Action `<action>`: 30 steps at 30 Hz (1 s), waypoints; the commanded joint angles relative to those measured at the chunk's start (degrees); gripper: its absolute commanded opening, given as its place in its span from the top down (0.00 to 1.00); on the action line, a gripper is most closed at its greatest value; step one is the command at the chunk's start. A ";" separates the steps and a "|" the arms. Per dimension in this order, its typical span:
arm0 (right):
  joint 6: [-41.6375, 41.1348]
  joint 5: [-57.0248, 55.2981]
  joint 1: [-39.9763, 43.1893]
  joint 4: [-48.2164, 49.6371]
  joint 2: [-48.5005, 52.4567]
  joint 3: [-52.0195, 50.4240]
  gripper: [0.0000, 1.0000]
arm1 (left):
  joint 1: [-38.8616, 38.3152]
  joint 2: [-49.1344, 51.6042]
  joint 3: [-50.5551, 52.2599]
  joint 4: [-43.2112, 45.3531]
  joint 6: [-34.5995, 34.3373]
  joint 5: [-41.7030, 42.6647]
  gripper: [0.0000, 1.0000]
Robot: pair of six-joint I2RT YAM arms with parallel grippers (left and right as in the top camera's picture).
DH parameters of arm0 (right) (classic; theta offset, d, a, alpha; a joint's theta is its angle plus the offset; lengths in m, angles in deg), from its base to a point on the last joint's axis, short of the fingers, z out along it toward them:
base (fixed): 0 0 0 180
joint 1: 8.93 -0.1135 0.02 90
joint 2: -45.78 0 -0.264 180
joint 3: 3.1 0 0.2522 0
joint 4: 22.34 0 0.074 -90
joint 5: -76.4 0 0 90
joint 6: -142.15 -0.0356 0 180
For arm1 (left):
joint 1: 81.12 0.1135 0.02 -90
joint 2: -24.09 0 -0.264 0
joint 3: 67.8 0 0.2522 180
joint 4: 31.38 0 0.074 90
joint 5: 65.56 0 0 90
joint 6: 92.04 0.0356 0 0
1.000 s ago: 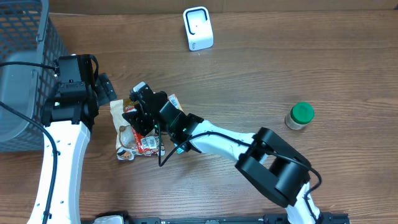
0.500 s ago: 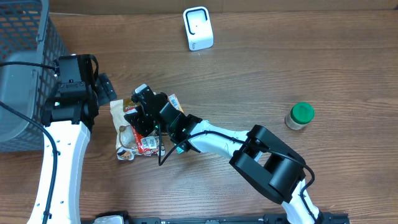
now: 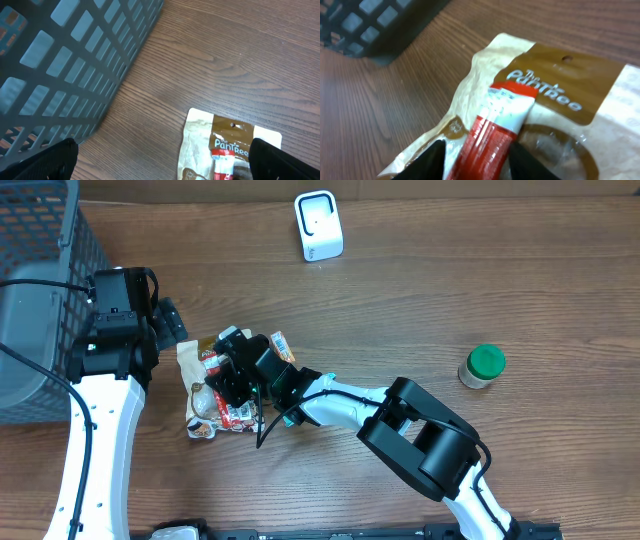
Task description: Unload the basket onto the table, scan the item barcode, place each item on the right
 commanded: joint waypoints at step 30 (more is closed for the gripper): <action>-17.42 1.36 13.99 -21.38 -22.14 0.17 0.97 | 0.00 0.09 -0.70 0.00 0.07 -0.94 0.00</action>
